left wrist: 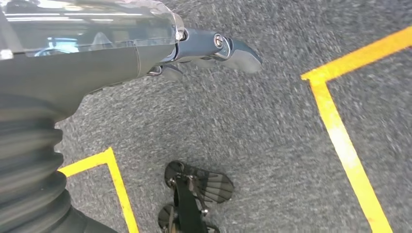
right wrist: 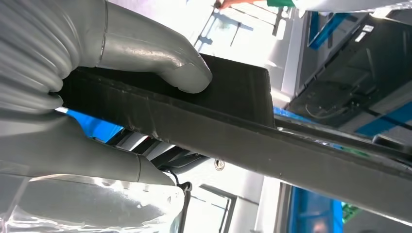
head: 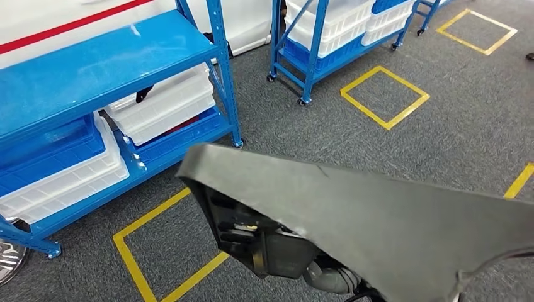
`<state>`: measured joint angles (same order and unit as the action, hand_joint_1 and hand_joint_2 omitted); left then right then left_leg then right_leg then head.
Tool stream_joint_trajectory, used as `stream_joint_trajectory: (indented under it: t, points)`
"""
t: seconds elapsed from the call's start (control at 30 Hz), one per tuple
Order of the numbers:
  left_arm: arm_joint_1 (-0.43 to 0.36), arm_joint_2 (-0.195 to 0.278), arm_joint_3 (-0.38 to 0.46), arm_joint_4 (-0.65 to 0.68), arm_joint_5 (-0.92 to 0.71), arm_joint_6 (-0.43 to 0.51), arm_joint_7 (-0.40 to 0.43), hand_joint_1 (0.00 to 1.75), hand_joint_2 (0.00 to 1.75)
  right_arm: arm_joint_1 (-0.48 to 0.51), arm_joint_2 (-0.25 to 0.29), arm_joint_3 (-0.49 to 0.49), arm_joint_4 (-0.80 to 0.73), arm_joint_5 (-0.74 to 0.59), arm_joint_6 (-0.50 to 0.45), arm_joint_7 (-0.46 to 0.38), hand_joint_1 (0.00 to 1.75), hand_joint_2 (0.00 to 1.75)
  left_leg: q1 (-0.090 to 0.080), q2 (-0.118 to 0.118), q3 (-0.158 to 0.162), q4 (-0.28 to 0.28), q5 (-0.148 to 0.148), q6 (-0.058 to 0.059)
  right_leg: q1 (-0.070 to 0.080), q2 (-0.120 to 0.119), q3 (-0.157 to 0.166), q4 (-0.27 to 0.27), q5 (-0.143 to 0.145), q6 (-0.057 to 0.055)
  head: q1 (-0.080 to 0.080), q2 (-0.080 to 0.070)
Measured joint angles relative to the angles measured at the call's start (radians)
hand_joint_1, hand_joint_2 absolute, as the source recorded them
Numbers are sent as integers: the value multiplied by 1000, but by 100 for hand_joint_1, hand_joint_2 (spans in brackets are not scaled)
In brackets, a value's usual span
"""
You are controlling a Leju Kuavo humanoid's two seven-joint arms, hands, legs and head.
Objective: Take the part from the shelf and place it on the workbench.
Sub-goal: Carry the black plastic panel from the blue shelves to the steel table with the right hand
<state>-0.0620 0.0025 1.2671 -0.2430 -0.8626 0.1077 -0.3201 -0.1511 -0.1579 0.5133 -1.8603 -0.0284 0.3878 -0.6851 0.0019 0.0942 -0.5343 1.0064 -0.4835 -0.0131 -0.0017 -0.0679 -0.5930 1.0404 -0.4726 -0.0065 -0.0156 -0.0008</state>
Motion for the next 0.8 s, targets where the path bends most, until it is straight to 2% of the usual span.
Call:
stream_joint_trajectory:
  t: [0.07,0.13,0.2,0.23,0.27,0.3,0.33,0.37,0.4,0.43,0.47,0.5,0.57,0.63,0.7,0.77,0.8]
  points:
    - [0,4,2,-1,1,-13,-9,0,175,1,6,1,4,20,4,-6,164,175,3,10,3,2,-6,-11,-1,23,-3,-4,5,-12,0,0]
    - [0,8,3,-2,-2,-27,-20,0,175,2,16,5,4,40,1,-8,164,175,8,-21,-15,49,-45,-19,-3,44,-3,-9,11,-25,-1,0]
    - [4,14,4,-2,-4,-39,-28,0,175,3,26,15,3,55,-8,-8,164,175,9,-69,-73,178,-115,-22,-2,65,-4,-10,14,-34,-1,0]
    - [7,16,4,-2,-5,-43,-31,0,175,4,30,22,2,61,-12,-7,164,175,9,-80,-107,249,-142,-21,1,77,-5,-10,15,-37,-2,0]
    - [10,19,5,-2,-6,-45,-32,0,175,4,33,28,2,65,-14,-6,164,175,9,-86,-132,299,-153,-20,3,90,-5,-10,16,-38,-2,0]
    - [11,22,6,-2,-7,-46,-32,0,175,5,35,34,2,68,-16,-4,164,175,9,-88,-140,311,-144,-18,6,102,-5,-9,16,-39,-2,0]
    - [11,24,7,-2,-8,-47,-32,0,175,5,39,39,-1,71,-21,0,164,175,8,-91,-130,282,-115,-14,8,115,-4,-9,17,-39,-2,0]
    - [11,27,7,-2,-9,-47,-31,0,175,6,42,44,-5,73,-27,6,164,175,8,-102,-102,219,-75,-9,9,127,-2,-8,17,-40,-1,0]
    - [10,31,8,-2,-10,-48,-30,0,175,6,46,49,-11,73,-36,13,164,175,8,-123,-71,147,-39,-3,10,137,-2,-6,17,-39,-1,0]
    - [10,34,10,-2,-11,-49,-28,0,175,7,49,53,-19,73,-46,21,164,175,9,-143,-43,80,-15,1,11,148,-4,-4,17,-38,-1,0]
    - [11,37,12,-2,-10,-49,-25,0,175,8,50,56,-27,72,-57,28,164,175,8,-159,-24,37,-2,4,11,158,-8,-2,18,-34,-1,0]
    - [13,40,15,-2,-10,-49,-23,0,175,11,51,58,-34,71,-67,32,164,175,6,-164,-17,18,-2,6,10,168,-12,-1,20,-30,-1,0]
    - [13,43,19,-2,-8,-49,-19,0,175,18,51,59,-46,71,-83,36,164,175,6,-147,-13,9,2,12,7,183,-19,-1,24,-18,-1,0]
    - [10,44,21,-2,-6,-50,-13,0,175,24,51,60,-56,75,-95,36,164,175,9,-125,-10,-2,10,23,10,151,-32,26,4,-7,1,0]
    - [12,43,24,-2,-5,-51,-5,0,175,30,51,60,-62,77,-105,36,164,175,8,-100,-8,-8,13,31,7,100,-76,121,-55,4,3,0]
    - [17,41,28,-2,-4,-49,6,0,175,39,50,60,-61,77,-111,35,164,175,6,-74,-9,-8,13,33,-2,82,-130,237,-104,14,4,0]
    - [18,39,29,-2,-2,-47,12,0,175,44,50,60,-59,75,-113,34,164,175,5,-62,-10,-7,12,33,-7,78,-142,263,-106,18,4,0]
